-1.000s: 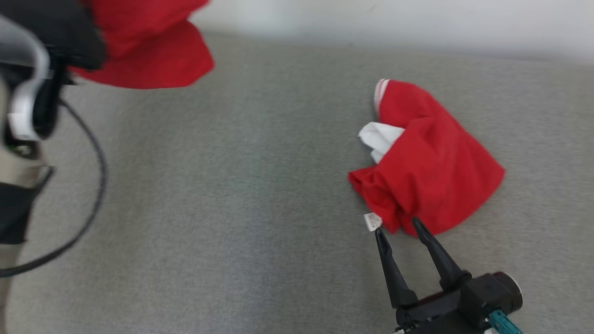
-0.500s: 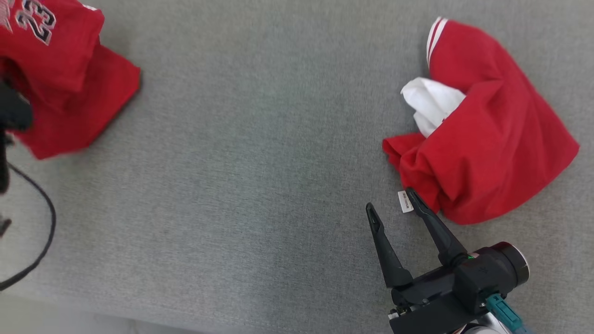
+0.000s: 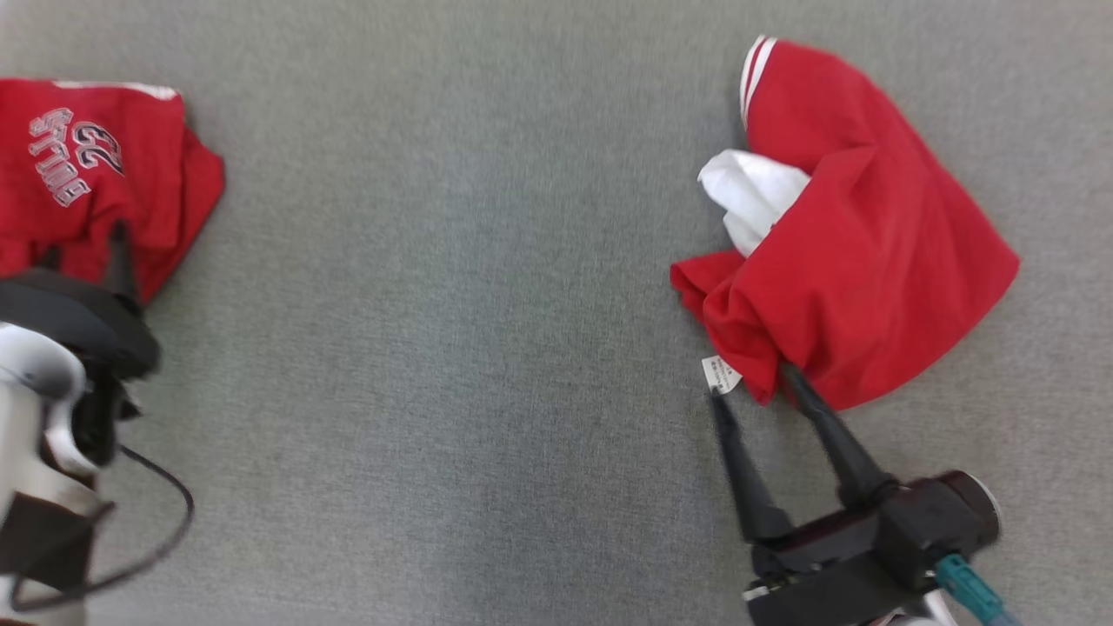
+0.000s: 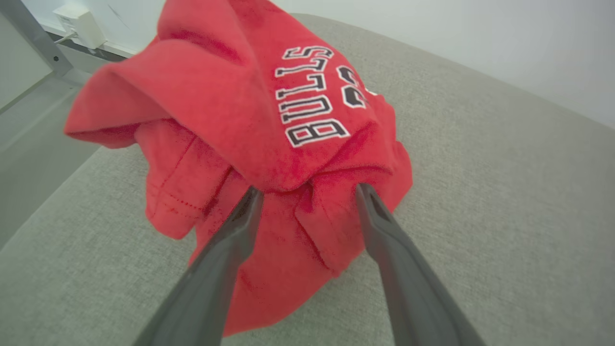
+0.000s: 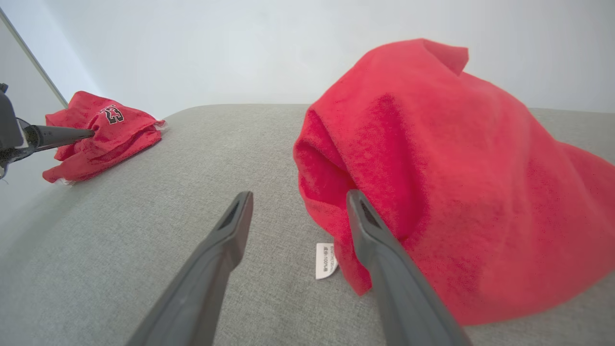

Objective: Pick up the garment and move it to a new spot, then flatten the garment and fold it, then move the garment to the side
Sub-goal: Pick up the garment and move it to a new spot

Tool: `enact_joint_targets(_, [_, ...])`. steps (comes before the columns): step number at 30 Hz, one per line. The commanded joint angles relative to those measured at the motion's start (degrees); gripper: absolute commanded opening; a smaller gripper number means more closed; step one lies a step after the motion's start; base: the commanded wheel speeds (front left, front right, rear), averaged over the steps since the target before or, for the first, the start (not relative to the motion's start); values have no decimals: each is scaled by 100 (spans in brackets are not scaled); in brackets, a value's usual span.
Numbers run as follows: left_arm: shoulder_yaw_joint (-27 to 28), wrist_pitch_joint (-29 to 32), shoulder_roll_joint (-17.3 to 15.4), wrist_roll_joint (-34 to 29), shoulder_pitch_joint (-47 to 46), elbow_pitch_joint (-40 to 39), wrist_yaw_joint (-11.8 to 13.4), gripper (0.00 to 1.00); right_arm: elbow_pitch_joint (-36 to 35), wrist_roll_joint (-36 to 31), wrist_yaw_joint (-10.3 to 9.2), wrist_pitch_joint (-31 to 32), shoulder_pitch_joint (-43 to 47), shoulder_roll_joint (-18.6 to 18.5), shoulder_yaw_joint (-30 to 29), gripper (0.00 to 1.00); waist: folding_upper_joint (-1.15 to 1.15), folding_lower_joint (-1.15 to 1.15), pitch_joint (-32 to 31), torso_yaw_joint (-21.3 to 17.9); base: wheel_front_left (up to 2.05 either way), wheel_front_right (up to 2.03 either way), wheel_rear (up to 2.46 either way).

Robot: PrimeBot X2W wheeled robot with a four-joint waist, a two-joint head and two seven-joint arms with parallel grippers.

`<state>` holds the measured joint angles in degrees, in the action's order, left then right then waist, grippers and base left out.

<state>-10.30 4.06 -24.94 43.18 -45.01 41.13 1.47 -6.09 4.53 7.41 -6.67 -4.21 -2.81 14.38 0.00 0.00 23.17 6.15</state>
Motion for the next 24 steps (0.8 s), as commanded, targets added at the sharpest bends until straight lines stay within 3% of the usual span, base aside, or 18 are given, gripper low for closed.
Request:
enact_joint_targets(1, [-77, -54, 32, -47, 179, -149, -47, 100, 66, 76, 17, -57, 106, -13, -132, 100, 0, 0, -508, 49, 0, 0, 0])
enact_joint_targets(7, [-67, -715, 545, 156, 1025, -950, -266, 100, 255, 236, 16, -217, 411, -11, -566, 100, 0, 0, -1354, 77, 0, 0, 0])
enact_joint_targets(13, [-283, -1767, 912, -279, 2170, -1832, -274, 100, 410, 462, 16, -340, 783, -9, -1354, 100, 0, 0, -2084, -60, 0, 0, 0])
enact_joint_targets(17, [-282, -1911, 1053, -520, 2767, -2183, -355, 100, 499, 419, 17, -343, 957, -9, -1609, 100, 0, 0, -2379, -188, 0, 0, 0])
enact_joint_targets(19, [-269, -1932, 1197, -1088, 3258, -2636, -435, 100, 567, 349, 16, -355, 1054, -9, -1791, 100, 0, 0, -2495, -322, 0, 0, 0])
enact_joint_targets(24, [-20, -1926, 1527, -1677, 3920, -2983, -492, 100, 684, 215, 16, -400, 1170, -9, -1907, 100, 0, 0, -2580, -482, 0, 0, 0])
